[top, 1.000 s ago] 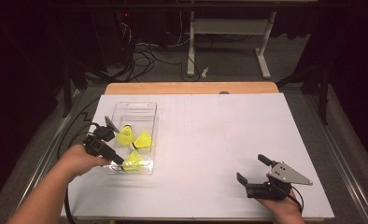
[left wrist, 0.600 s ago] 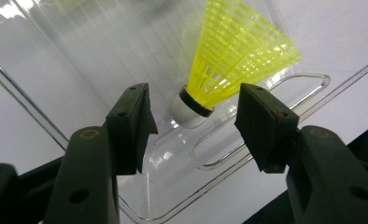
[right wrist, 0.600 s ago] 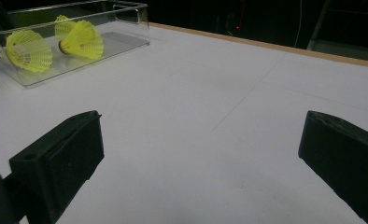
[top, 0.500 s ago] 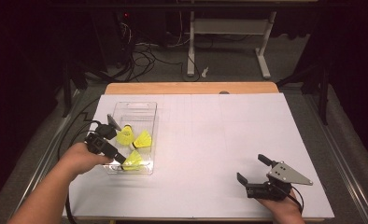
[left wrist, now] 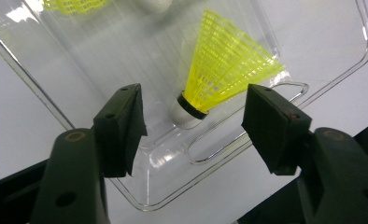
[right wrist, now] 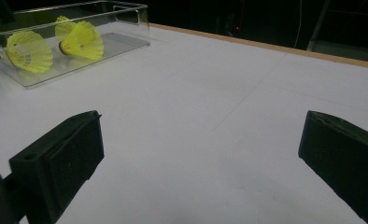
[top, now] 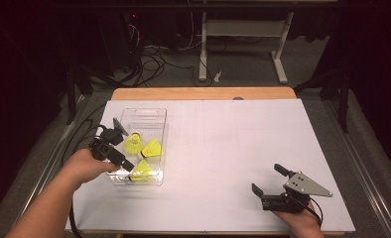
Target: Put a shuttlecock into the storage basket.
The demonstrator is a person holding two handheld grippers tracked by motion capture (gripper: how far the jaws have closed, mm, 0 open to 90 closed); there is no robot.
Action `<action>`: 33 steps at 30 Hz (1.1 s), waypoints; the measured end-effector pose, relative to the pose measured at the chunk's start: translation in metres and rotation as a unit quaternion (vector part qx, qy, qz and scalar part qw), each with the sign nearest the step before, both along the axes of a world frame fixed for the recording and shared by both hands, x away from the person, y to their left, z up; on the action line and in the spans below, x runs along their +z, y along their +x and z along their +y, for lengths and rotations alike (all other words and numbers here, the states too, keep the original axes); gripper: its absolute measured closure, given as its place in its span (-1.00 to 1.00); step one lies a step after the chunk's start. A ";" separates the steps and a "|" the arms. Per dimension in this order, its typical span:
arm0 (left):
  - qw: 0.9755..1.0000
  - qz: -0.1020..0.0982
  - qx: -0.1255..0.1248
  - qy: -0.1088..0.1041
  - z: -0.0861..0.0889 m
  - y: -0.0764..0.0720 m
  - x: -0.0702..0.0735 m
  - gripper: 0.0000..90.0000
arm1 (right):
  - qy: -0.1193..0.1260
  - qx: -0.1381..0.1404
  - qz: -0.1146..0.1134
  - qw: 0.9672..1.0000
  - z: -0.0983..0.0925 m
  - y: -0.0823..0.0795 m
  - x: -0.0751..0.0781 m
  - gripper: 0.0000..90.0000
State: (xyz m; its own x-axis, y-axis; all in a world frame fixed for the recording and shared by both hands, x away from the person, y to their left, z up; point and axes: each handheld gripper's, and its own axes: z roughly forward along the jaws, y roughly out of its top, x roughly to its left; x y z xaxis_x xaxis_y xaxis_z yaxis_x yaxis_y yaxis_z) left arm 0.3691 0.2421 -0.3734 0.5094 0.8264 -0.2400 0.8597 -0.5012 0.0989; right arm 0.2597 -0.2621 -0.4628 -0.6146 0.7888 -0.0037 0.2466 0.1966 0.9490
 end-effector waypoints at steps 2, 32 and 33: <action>1.000 0.001 0.000 0.000 0.000 0.000 0.002 -0.16 | 0.000 0.000 0.000 1.000 0.000 0.000 0.000 -0.98; 1.000 -0.009 0.006 -0.008 -0.001 -0.001 0.021 -0.61 | 0.001 0.001 0.001 1.000 0.000 0.000 0.000 -0.98; 1.000 -0.010 0.006 -0.009 -0.002 -0.001 0.021 -0.64 | 0.001 0.002 0.001 1.000 0.000 0.000 0.000 -0.98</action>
